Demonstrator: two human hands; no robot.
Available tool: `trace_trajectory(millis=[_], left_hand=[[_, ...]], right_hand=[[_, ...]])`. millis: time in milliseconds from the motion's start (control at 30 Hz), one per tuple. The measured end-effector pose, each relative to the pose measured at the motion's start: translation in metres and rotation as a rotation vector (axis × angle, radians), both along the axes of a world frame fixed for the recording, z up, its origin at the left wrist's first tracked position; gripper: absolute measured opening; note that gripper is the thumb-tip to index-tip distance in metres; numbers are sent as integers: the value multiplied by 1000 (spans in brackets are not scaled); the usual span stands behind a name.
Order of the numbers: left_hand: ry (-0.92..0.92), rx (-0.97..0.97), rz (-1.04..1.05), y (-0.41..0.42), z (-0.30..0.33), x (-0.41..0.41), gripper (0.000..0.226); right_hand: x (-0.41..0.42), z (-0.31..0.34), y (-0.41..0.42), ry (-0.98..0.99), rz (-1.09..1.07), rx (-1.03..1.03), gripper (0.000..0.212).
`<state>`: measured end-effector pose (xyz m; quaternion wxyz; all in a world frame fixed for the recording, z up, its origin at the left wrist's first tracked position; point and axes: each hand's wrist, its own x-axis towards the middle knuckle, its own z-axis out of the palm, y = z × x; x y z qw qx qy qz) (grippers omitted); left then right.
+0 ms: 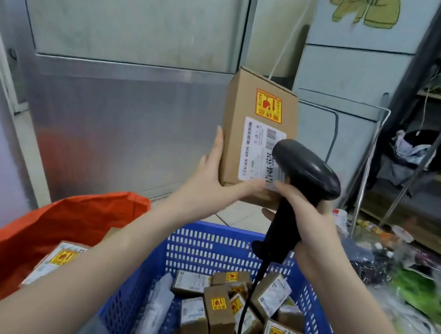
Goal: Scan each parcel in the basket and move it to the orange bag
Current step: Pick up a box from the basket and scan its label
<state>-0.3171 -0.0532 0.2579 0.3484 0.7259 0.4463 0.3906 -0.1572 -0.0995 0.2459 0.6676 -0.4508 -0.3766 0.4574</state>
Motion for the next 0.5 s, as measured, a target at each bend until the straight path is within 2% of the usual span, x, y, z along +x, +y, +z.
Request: trace_trajectory(millis=[133,233,333,433,500], left_hand=[[-194,99,-8,-6,8,0,98],[-375,97,107,0,17,-7,92],[-519,56,177,3,19,-13,72],[-485,80,215,1,14,-14,43],[-469,87,225,-2,8,-11,41]], right_hand=[[4,3,-2,-125,58,-4,38],[7,2,-5,-236,75,27,40],[13,4,-7,-342,51,42,28],[17,3,-7,-328,7,-3,17],[19,0,-7,-324,12,-25,16]])
